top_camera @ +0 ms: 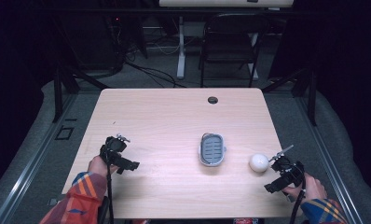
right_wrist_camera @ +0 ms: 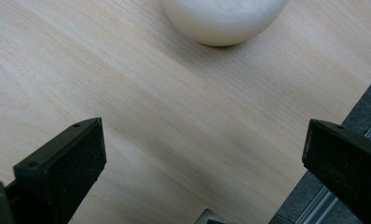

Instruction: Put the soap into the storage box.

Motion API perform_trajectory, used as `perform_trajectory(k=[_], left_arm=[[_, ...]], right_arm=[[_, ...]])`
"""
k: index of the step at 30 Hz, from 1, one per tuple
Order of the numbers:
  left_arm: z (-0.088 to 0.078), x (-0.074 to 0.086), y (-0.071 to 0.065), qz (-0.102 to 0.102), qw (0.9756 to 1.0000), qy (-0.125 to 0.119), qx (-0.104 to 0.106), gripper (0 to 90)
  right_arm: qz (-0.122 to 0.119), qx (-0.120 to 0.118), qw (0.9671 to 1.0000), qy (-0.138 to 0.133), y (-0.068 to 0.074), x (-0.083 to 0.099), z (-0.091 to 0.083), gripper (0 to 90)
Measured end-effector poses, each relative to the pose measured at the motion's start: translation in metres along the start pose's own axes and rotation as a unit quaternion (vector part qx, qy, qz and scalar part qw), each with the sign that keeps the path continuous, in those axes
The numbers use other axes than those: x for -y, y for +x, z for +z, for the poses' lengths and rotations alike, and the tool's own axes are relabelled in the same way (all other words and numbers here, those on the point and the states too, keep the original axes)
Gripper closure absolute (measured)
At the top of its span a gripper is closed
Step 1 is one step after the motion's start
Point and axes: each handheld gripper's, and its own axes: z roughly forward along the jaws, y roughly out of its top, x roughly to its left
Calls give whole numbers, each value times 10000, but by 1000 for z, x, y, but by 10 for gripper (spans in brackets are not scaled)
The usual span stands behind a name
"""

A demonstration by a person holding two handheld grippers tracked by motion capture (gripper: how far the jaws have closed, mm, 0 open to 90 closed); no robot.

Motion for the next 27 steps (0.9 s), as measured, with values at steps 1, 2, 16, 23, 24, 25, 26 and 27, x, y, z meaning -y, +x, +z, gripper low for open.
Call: perform_trajectory(k=[1, 2, 16, 23, 24, 25, 26, 27], left_arm=[[0, 0, 0, -5, 10000, 3, 7, 0], [0, 0, 0, -5, 10000, 3, 7, 0], [2, -1, 0, 11, 10000, 84, 31, 0], [2, 0, 0, 16, 9999, 102, 36, 0], [2, 0, 0, 30, 9999, 105, 34, 0], [2, 0, 0, 35, 9999, 103, 41, 0], [2, 0, -1, 48, 9999, 107, 39, 0], [2, 0, -1, 51, 9999, 106, 40, 0]], right_arm=[[-33, -17, 10000, 17, -1, 0, 1, 0], [-33, -17, 10000, 17, -1, 0, 1, 0], [-197, -188, 9991, 322, -1, -10, 5, 0], [-231, -289, 9986, 368, -2, -15, 4, 0], [-252, -298, 9985, 378, -3, -18, 2, 0], [-250, -303, 9985, 392, -3, -18, 2, 0], [-258, -314, 9984, 399, -3, -19, 2, 0], [-273, -314, 9984, 393, -3, -20, 1, 0]])
